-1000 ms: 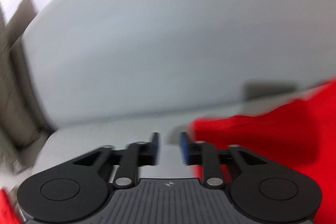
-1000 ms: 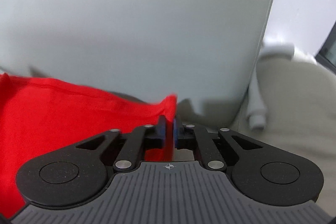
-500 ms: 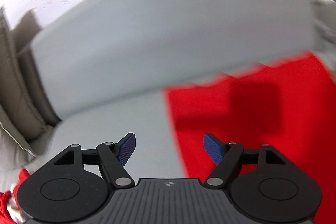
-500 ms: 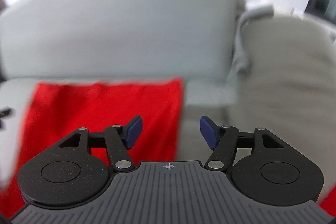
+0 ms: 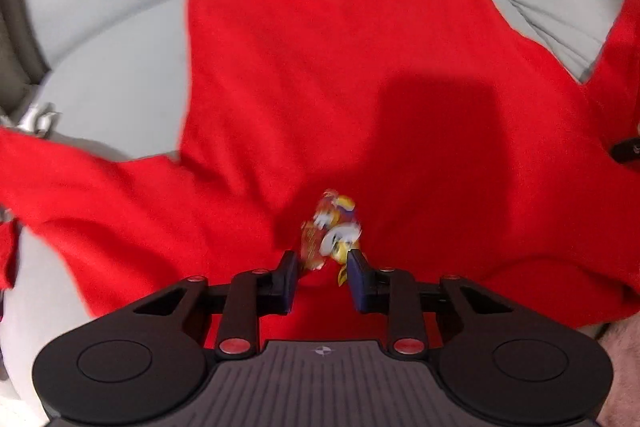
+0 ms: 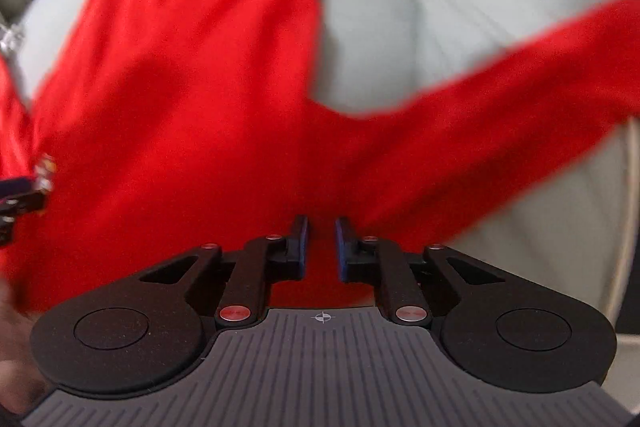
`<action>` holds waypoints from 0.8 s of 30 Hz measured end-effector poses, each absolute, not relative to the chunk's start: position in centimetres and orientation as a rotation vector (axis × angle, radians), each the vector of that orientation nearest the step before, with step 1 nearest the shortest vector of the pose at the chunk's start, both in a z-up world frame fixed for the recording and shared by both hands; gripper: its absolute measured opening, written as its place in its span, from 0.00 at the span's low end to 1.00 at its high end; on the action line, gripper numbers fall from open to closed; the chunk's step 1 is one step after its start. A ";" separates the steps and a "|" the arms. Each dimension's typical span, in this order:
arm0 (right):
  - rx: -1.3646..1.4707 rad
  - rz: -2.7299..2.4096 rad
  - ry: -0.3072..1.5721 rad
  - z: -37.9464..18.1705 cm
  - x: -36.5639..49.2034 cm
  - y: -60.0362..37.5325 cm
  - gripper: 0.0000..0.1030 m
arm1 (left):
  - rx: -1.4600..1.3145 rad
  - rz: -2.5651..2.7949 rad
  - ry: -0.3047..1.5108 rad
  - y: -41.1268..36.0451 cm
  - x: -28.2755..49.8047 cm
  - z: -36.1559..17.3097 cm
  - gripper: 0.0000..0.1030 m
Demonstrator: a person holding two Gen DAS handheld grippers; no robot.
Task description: Fold clothes
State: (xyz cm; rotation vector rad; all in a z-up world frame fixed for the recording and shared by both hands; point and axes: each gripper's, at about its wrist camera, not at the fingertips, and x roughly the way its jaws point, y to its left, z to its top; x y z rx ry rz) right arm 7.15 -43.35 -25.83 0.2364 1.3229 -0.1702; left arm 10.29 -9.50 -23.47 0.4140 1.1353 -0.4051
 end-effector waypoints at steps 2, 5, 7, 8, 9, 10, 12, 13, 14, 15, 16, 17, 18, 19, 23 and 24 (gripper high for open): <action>0.263 -0.209 1.322 -25.3 5.4 -43.7 0.15 | 0.426 -0.383 1.146 -9.5 9.6 -22.7 0.28; 0.251 -0.220 1.271 -23.8 3.6 -43.5 0.22 | 0.406 -0.369 1.089 -10.3 9.3 -20.4 0.32; 0.308 -0.235 1.123 -21.5 2.3 -44.4 0.27 | 0.387 -0.376 1.039 -10.7 9.9 -18.9 0.39; 0.320 -0.247 1.076 -20.7 2.0 -44.9 0.29 | 0.373 -0.385 1.001 -11.6 10.0 -17.9 0.39; 0.330 -0.267 1.005 -19.5 1.5 -45.7 0.30 | 0.366 -0.395 0.983 -12.3 10.2 -17.5 0.41; 0.333 -0.285 0.953 -18.6 1.2 -46.5 0.34 | 0.357 -0.407 0.964 -13.1 10.3 -17.0 0.43; 0.354 -0.328 0.868 -17.3 0.9 -48.7 0.40 | 0.332 -0.446 0.922 -15.6 10.7 -15.8 0.51; 0.370 -0.354 0.823 -16.6 0.7 -50.1 0.46 | 0.326 -0.461 0.913 -16.5 11.0 -15.6 0.52; 0.388 -0.379 0.797 -16.1 0.6 -51.5 0.50 | 0.320 -0.477 0.902 -17.6 11.3 -15.4 0.52; 0.408 -0.407 0.771 -15.7 0.5 -53.0 0.50 | 0.316 -0.493 0.892 -19.0 11.6 -15.2 0.52; 0.431 -0.435 0.747 -15.3 0.5 -54.7 0.50 | 0.311 -0.503 0.887 -19.9 11.8 -15.3 0.53; 0.447 -0.455 0.736 -15.0 0.4 -56.2 0.50 | 0.304 -0.517 0.881 -21.3 12.1 -15.4 0.54; 0.467 -0.488 0.723 -15.1 0.3 -58.3 0.50 | 0.299 -0.527 0.879 -22.7 12.1 -15.7 0.54; 0.477 -0.510 0.719 -15.4 0.2 -59.9 0.50 | 0.294 -0.537 0.877 -24.1 12.2 -16.0 0.54; 0.589 -0.602 0.661 -17.1 -0.1 -67.7 0.51 | 0.278 -0.550 0.877 -29.1 12.4 -17.6 0.59; 0.637 -0.619 0.644 -17.6 -0.3 -69.3 0.52 | 0.282 -0.550 0.885 -30.1 12.7 -18.2 0.60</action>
